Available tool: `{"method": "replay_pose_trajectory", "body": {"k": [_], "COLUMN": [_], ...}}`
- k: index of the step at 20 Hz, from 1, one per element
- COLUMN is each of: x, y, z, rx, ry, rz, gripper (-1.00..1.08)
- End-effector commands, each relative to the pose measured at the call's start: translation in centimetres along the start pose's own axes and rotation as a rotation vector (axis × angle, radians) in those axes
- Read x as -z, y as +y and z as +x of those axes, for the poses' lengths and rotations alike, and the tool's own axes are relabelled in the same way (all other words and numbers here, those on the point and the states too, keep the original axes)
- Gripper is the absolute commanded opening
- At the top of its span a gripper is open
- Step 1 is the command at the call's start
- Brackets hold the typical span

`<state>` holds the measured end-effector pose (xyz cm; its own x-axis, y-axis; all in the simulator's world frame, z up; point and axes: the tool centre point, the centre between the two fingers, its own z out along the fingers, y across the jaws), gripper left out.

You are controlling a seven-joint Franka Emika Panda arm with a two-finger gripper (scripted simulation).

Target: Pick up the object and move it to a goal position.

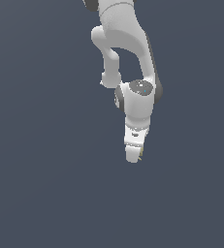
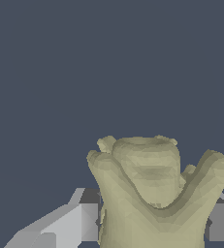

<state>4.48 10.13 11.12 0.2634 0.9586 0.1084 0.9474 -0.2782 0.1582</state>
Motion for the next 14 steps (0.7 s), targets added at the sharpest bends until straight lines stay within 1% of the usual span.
{"method": "replay_pose_trajectory", "body": {"k": [1, 5, 8, 11, 14], "x": [2.6, 7.9, 12.3, 16.4, 19.9], "y": [1.9, 4.6, 6.0, 6.8, 7.1], "z": [2.1, 5.6, 8.0, 10.0, 11.4], "rx": [0.038, 0.107, 0.159, 0.207, 0.245], "ry": [0.050, 0.142, 0.210, 0.271, 0.322], "rz": [-0.068, -0.192, -0.284, -0.367, -0.435], "gripper": [-1.00, -1.00, -1.00, -1.00, -1.00]}}
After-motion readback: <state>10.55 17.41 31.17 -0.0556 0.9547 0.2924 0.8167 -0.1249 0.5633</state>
